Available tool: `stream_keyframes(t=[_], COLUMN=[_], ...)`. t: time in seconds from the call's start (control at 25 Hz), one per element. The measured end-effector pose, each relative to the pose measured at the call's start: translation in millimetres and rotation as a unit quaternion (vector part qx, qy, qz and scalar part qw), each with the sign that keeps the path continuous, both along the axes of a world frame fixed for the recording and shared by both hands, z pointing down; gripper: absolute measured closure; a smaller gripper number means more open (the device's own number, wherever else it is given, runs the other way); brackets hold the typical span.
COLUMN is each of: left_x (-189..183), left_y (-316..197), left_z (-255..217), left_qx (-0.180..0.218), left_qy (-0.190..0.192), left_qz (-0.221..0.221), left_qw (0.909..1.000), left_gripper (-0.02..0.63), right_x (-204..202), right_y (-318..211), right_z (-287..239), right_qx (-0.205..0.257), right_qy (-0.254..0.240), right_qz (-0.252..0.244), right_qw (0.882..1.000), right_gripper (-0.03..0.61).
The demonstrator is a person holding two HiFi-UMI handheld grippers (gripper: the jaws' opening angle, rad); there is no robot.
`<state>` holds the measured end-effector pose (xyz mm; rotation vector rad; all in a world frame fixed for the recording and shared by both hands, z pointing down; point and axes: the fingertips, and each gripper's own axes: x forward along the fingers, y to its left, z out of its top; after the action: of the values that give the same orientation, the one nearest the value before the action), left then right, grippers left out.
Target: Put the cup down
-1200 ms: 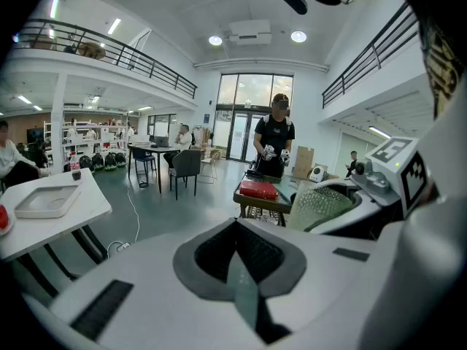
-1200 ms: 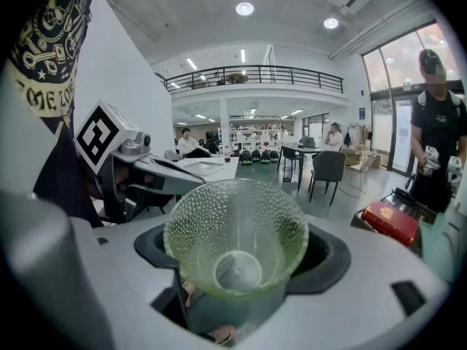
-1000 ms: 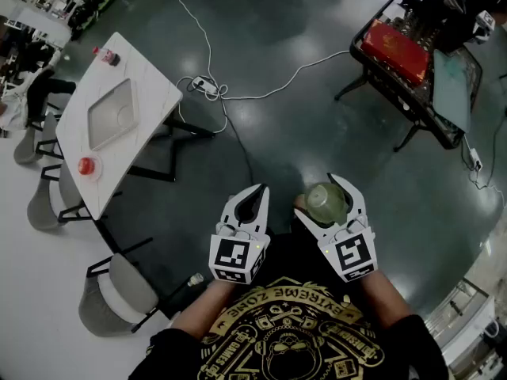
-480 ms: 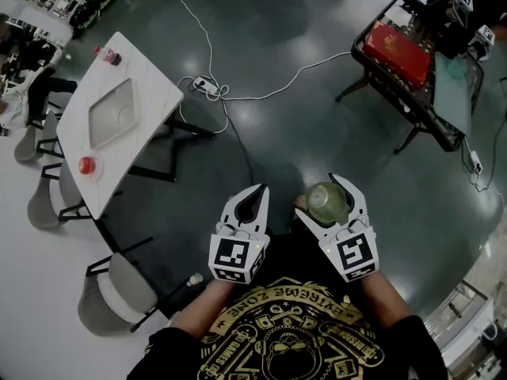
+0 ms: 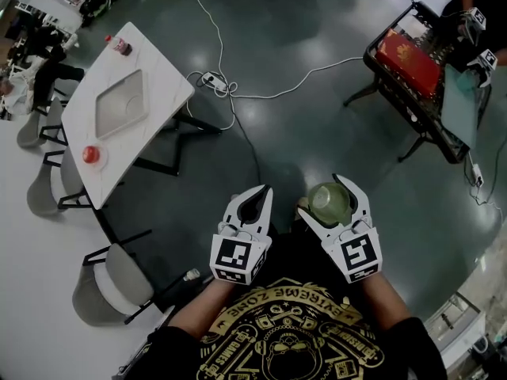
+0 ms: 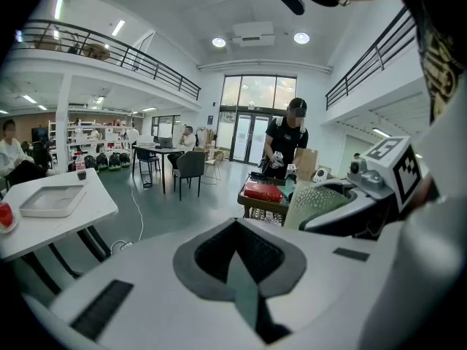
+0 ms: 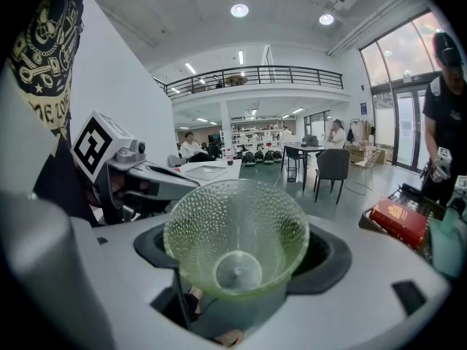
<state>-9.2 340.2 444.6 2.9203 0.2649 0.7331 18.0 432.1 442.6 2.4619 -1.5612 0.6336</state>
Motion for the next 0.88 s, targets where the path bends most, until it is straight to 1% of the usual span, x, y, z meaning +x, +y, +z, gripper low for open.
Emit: stream_keyframes(t=[0.08,0.24,0.44,0.6,0.76,0.88], left_x=[-3,-8,-9,-11,-9,-8], left_y=[-9,-29,-52,-75,-93,-105], left_z=[0,-3,-4,-6,-5,-8], left_qx=[-0.001,-0.003,-0.009,-0.016,-0.027,-0.031], left_qy=[-0.001,-0.001,0.001,0.006,0.010,0.017], left_qz=[-0.010,-0.024,-0.035,-0.048,-0.052,-0.055], left_qw=[1.0000,0.9997,0.9993,0.9987,0.9982,0.9979], left_gripper=[0.612,0.612,0.612,0.611,0.611,0.611], right_x=[-1,-2,2,3,5,9], right_y=[-7,-29,-47,-69,-91,-105], right_z=[0,-7,-10,-18,-25,-33], right_qx=[0.004,-0.001,0.008,-0.011,-0.011,-0.023], right_qy=[-0.004,-0.005,-0.010,-0.007,0.002,0.008], right_qz=[0.000,-0.018,-0.006,-0.008,-0.015,-0.009], right_qw=[1.000,1.000,1.000,1.000,1.000,1.000], right_gripper=[0.180,0.180,0.181,0.180,0.179,0.180])
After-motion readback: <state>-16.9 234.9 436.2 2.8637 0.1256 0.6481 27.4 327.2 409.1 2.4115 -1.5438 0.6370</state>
